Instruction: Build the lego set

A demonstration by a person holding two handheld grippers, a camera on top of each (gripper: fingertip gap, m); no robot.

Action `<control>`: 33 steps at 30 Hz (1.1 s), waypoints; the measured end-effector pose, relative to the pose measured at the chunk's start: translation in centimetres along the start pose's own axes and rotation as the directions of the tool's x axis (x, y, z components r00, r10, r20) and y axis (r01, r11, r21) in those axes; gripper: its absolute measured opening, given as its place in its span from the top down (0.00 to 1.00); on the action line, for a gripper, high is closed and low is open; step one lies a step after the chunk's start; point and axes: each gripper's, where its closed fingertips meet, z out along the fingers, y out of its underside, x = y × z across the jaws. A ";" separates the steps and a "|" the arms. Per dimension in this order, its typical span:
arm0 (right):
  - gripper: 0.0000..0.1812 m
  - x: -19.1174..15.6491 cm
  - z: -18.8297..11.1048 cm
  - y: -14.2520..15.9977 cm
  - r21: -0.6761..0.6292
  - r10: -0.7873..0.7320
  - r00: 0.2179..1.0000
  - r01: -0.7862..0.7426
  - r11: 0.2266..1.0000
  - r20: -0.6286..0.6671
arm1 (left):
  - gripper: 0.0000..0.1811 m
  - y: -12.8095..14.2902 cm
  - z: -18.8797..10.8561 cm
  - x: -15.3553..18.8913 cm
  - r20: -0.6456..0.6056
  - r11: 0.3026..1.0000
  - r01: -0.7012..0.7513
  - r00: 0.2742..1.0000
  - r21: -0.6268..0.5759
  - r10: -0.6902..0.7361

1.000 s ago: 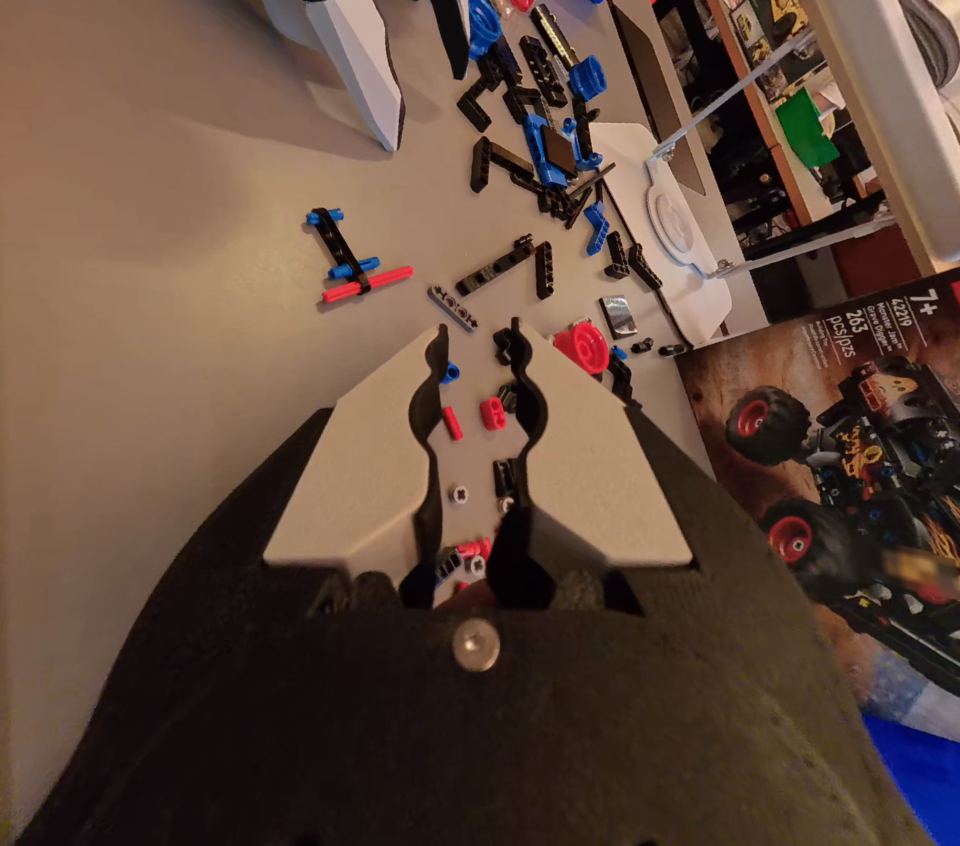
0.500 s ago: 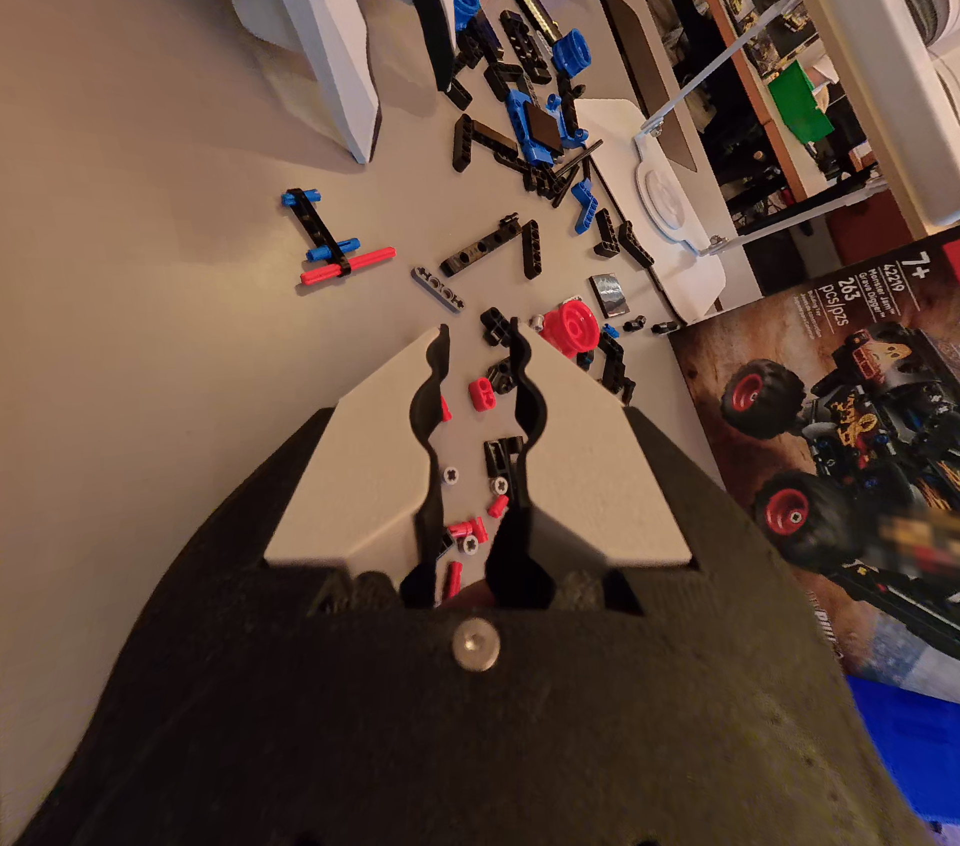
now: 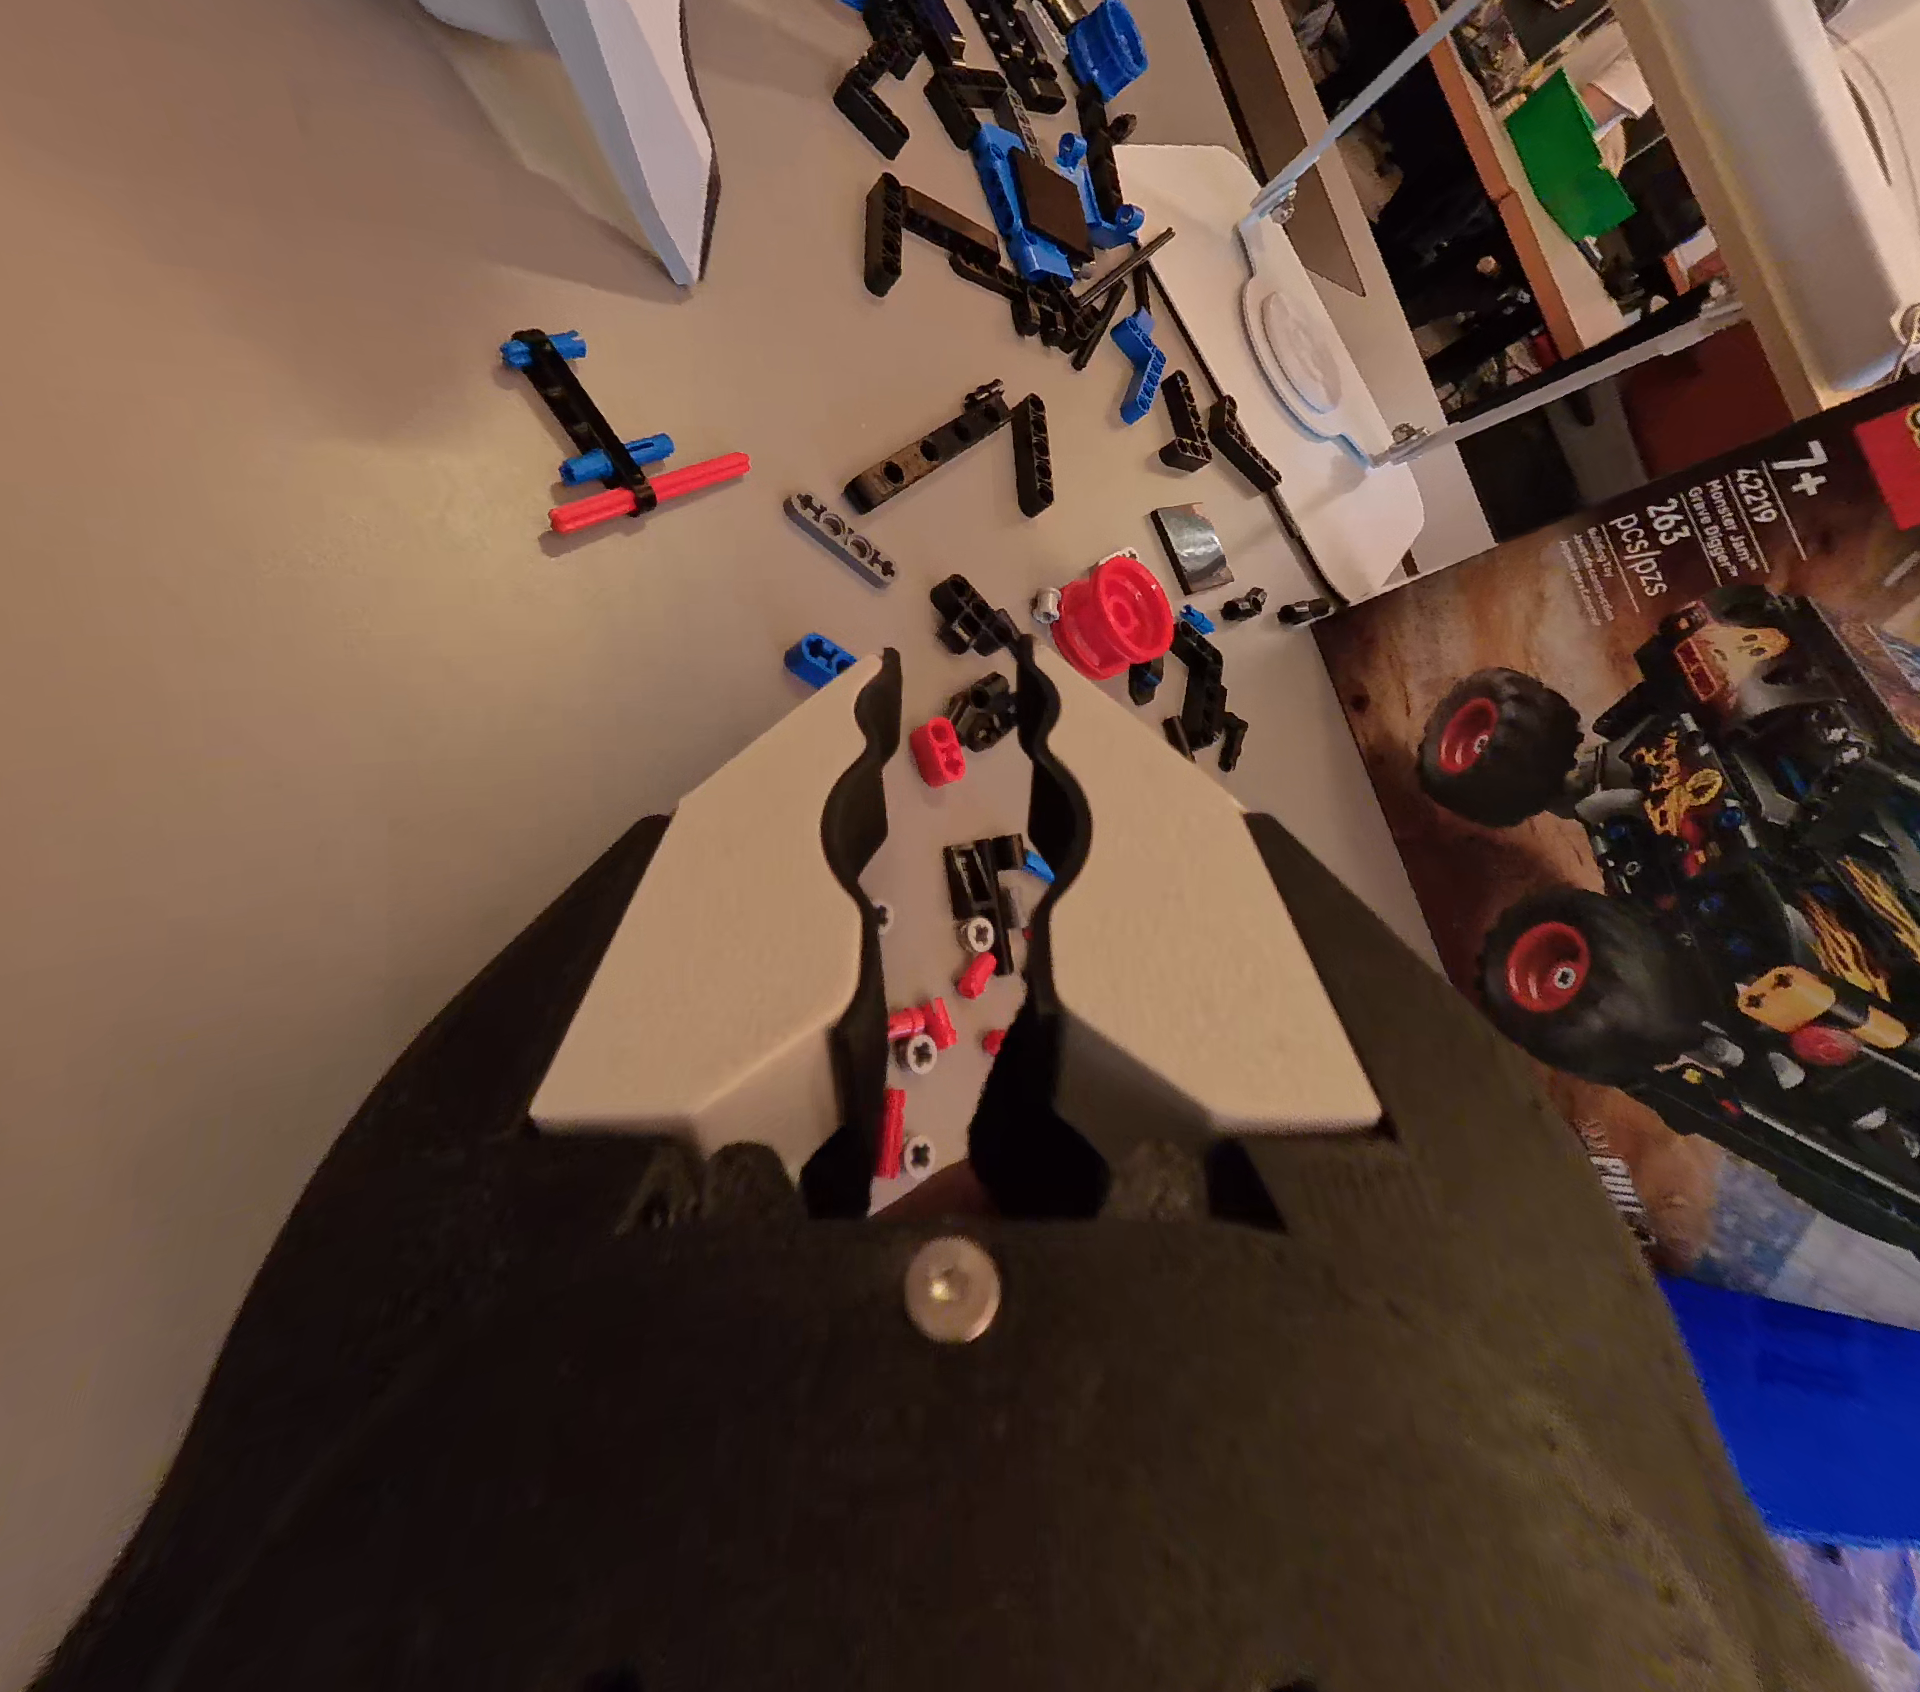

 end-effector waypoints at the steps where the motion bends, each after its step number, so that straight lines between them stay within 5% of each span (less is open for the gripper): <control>1: 0.89 0.1 0.0 0.1 0.000 0.005 1.000 -0.005 1.000 -0.001 | 0.37 -0.1 0.0 0.3 -0.006 1.000 -0.007 1.000 0.002 0.007; 3: 0.89 0.0 -0.1 0.1 0.006 0.016 1.000 -0.016 1.000 0.004 | 0.43 0.2 -0.2 1.8 -0.105 1.000 -0.005 0.994 -0.026 0.003; 4: 0.90 -0.1 0.0 0.1 0.007 0.018 1.000 -0.018 1.000 0.010 | 0.37 0.2 -0.1 2.2 -0.133 1.000 -0.012 0.991 -0.025 0.009; 10: 0.89 -0.3 0.1 0.2 0.006 0.018 1.000 -0.018 1.000 0.023 | 0.42 -0.1 0.1 3.1 -0.105 0.999 0.009 0.994 -0.039 -0.013; 15: 0.90 -0.2 -0.1 0.1 0.024 0.038 0.999 -0.039 0.999 0.029 | 0.31 -0.1 -0.1 1.8 -0.005 1.000 0.008 1.000 -0.004 -0.008; 18: 0.90 -0.5 -0.1 -0.1 0.035 0.039 0.998 -0.041 0.999 0.044 | 0.42 -0.3 0.2 2.3 0.008 0.999 0.047 0.999 -0.016 -0.047; 23: 0.90 -1.1 0.2 0.1 0.015 0.011 0.998 -0.012 1.000 0.059 | 0.45 -0.6 0.5 3.0 -0.070 0.999 0.017 0.997 -0.026 -0.019; 29: 0.90 -0.9 0.0 0.0 0.024 0.026 0.998 -0.027 0.999 0.054 | 0.30 -0.8 0.6 2.0 0.042 0.999 0.019 0.999 -0.028 -0.018; 31: 0.90 -0.9 -0.1 0.0 0.028 0.025 0.998 -0.027 0.999 0.057 | 0.33 -0.9 0.5 1.6 0.059 1.000 0.018 0.998 0.004 -0.018; 32: 0.90 -1.0 -0.1 -0.1 0.030 0.025 0.998 -0.027 0.999 0.059 | 0.49 -1.0 0.4 0.8 0.117 1.000 0.019 0.993 0.012 -0.020; 33: 0.90 -1.0 -0.1 -0.1 0.032 0.025 0.998 -0.027 0.999 0.060 | 0.50 -1.0 0.4 0.3 0.158 1.000 0.017 0.987 0.012 -0.019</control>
